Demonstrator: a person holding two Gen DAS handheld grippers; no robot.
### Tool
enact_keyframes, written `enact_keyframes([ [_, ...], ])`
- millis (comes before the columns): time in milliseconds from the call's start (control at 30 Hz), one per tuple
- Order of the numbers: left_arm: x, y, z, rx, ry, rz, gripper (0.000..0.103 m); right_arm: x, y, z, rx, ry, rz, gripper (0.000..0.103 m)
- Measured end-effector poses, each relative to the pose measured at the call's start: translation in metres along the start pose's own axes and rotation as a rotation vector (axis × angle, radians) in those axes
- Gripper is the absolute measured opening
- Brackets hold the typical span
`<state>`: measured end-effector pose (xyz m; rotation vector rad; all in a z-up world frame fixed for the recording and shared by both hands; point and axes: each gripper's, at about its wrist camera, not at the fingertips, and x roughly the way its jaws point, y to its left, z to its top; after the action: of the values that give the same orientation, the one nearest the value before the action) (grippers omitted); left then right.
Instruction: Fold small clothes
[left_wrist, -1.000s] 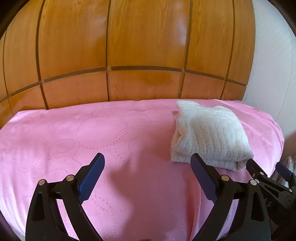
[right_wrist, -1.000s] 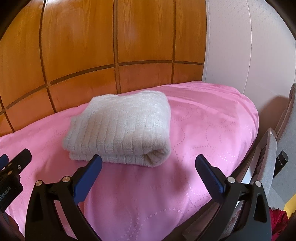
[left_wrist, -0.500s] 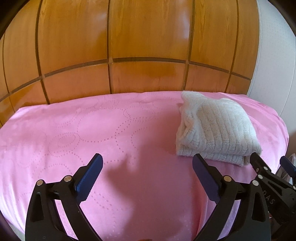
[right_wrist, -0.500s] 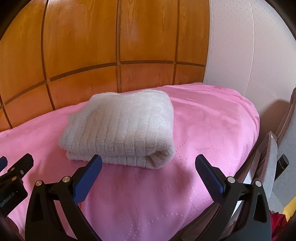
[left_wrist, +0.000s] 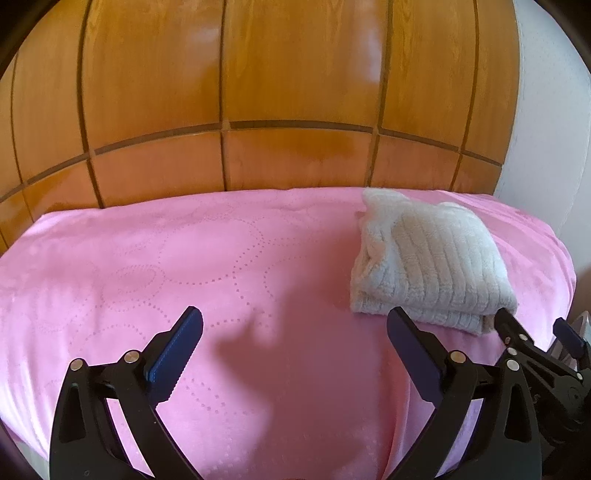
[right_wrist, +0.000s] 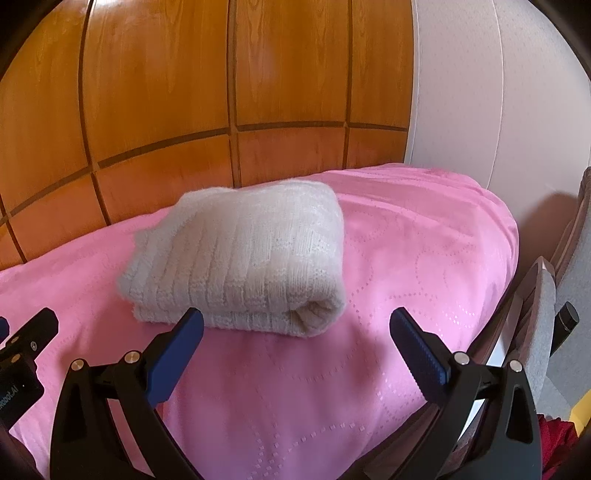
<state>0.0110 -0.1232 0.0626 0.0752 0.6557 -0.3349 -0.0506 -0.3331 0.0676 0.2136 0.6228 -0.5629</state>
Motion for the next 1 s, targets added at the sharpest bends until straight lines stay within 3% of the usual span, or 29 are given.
enact_keyframes([
  [733,-0.013,0.002,-0.002,-0.009,-0.044,-0.006,0.098,-0.001,0.008,-0.004,-0.033,0.016,0.018,0.101],
  [1000,0.004,-0.002,-0.007,0.015,0.023,0.003,0.098,0.005,0.005,-0.003,-0.026,0.031,0.018,0.101],
])
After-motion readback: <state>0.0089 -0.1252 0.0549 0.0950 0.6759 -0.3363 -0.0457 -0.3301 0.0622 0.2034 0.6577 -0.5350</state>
